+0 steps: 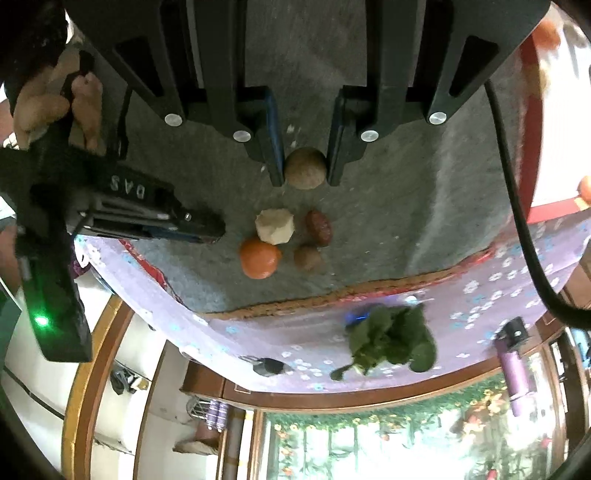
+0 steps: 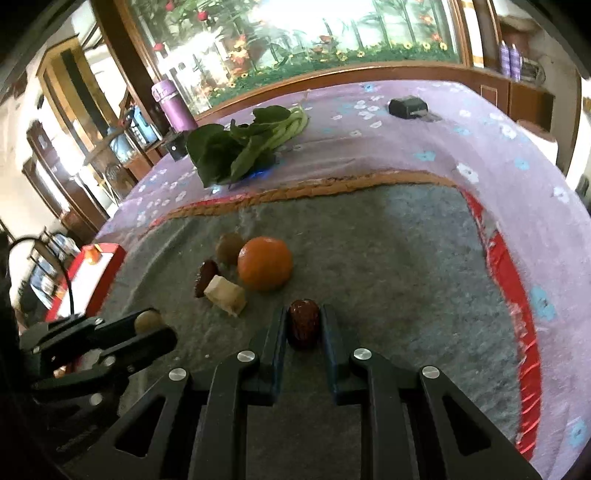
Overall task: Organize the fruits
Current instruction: 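Carry the date and the nut over the white tray with both tools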
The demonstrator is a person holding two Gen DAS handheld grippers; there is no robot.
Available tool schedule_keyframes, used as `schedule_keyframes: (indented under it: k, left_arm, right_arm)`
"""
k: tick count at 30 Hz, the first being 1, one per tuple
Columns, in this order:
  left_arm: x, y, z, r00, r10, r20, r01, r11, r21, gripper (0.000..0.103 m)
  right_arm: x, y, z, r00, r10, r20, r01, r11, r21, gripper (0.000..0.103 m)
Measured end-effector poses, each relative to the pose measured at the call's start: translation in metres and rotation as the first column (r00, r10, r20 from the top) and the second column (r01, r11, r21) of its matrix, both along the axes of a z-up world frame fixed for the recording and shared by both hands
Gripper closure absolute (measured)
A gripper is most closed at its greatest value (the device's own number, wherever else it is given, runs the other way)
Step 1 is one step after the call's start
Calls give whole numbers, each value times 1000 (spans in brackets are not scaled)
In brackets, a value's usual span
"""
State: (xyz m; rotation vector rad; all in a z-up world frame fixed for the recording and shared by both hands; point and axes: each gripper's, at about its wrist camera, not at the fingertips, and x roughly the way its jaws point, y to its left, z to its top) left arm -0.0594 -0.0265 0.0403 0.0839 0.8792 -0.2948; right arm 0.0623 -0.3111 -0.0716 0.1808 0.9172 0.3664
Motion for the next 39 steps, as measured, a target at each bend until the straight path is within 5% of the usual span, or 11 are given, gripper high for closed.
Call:
schedule_keyframes:
  k: [6,18,33,39]
  left_arm:
    - [-22,21,7,998,61,19,-61,998,-3,83]
    - [-62,72,32,978,171,120,-167,985,-38,83]
    - [-89,156,47,916,353,192,-341,936,-92,83]
    - [-93,201,42,869,456,192,-446,890,-99,83]
  right_arm:
    - [-15,-1,3,999,2,-33,0,998,69,84]
    - [-66,71,44,987,150,66,-155,985,78,85]
    - [-91,198,61,925,374,73,-379,921,91,85]
    - [-93,253,66,889,449,91,-457,883,106,85]
